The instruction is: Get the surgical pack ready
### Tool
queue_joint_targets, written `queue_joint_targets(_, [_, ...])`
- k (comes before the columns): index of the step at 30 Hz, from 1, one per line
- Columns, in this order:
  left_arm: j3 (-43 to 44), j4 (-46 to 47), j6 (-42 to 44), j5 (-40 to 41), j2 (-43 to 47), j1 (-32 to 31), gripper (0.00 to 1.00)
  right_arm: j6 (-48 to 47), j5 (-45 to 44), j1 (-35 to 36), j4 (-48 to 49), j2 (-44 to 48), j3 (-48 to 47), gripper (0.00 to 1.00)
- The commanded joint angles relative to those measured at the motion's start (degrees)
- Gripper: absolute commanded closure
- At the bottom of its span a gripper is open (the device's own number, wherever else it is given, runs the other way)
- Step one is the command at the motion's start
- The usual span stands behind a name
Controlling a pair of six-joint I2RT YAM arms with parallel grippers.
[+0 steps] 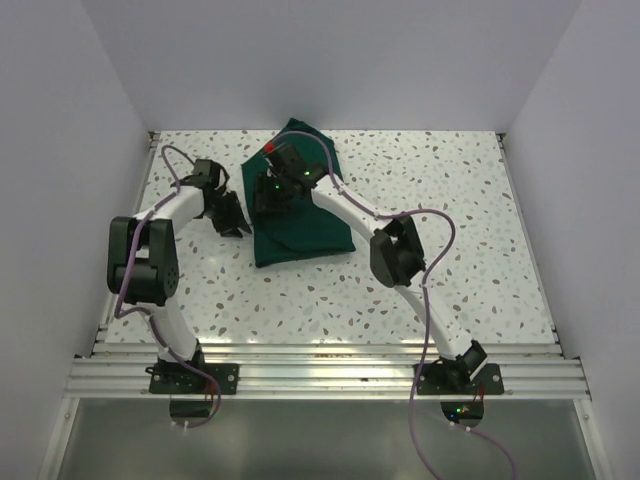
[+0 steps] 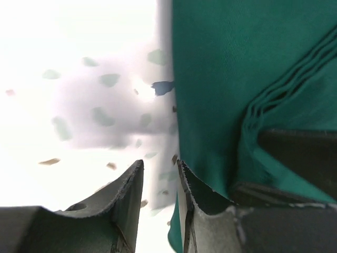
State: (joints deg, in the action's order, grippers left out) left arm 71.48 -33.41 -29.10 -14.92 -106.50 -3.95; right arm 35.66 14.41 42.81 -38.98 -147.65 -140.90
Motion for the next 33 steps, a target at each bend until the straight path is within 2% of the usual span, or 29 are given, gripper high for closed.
queue_joint_targets(1, [1.99, -2.10, 2.29, 0.16, 5.95, 1.57, 0.64, -1.82, 1.58, -2.11, -0.74, 6.05, -2.28, 0.44])
queue_joint_targets(4, [4.54, -2.72, 2.56, -2.47, 7.35, 1.57, 0.65, -3.66, 4.38, -5.79, -1.88, 10.53, 0.26, 0.38])
queue_joint_targets(6, [6.03, -2.89, 1.86, -3.53, 7.62, 1.57, 0.67, -4.37, 5.71, -7.64, -2.76, 13.78, 1.94, 0.38])
queue_joint_targets(8, [7.17, -1.66, 1.33, -5.98, 7.97, 1.57, 0.71, -4.98, 9.04, -10.53, -3.03, 15.98, 6.15, 0.41])
queue_joint_targets(10, [7.44, 0.44, 0.10, -8.19, 7.97, 1.57, 0.79, -6.38, 14.90, -13.08, -3.12, 18.18, 10.70, 0.46])
queue_joint_targets(11, [7.44, 2.28, -0.77, -10.37, 7.89, 1.57, 0.83, -7.18, 17.46, -13.53, -2.68, 19.24, 13.95, 0.59])
queue_joint_targets(12, [7.36, 3.16, -1.22, -11.53, 7.62, 1.57, 0.85, -7.79, 19.66, -13.89, -2.16, 19.25, 13.99, 0.67])
queue_joint_targets(13, [7.18, 4.13, -1.65, -12.84, 7.01, 1.49, 0.86, -8.15, 24.30, -14.15, -1.28, 20.03, 17.90, 0.75])
queue_joint_targets(14, [6.48, 5.18, -2.18, -15.64, 6.57, 1.48, 0.88, -7.98, 26.17, -14.15, 0.99, 20.47, 19.77, 0.86])
queue_joint_targets(17, [4.73, 8.61, -4.38, -19.69, 4.72, 1.31, 0.89, -4.64, 32.75, -13.81, 7.92, 21.62, 27.85, 1.00])
queue_joint_targets(19, [3.93, 10.64, -5.61, -20.50, 3.59, 1.13, 0.89, -3.41, 34.45, -13.28, 10.76, 21.97, 31.90, 1.00])
queue_joint_targets(23, [2.79, 11.87, -5.79, -20.94, 1.39, 0.96, 0.90, -3.85, 36.91, -11.08, 12.43, 20.92, 33.93, 1.00])
queue_joint_targets(27, [2.26, 9.95, -4.39, -18.49, -0.46, 1.04, 0.90, 0.37, 38.06, -10.90, 18.85, 20.92, 40.17, 1.00])
queue_joint_targets(33, [0.06, 7.31, -1.84, -14.53, -1.69, 1.22, 0.91, -2.52, 37.88, -10.73, 16.14, 20.56, 44.48, 1.00])
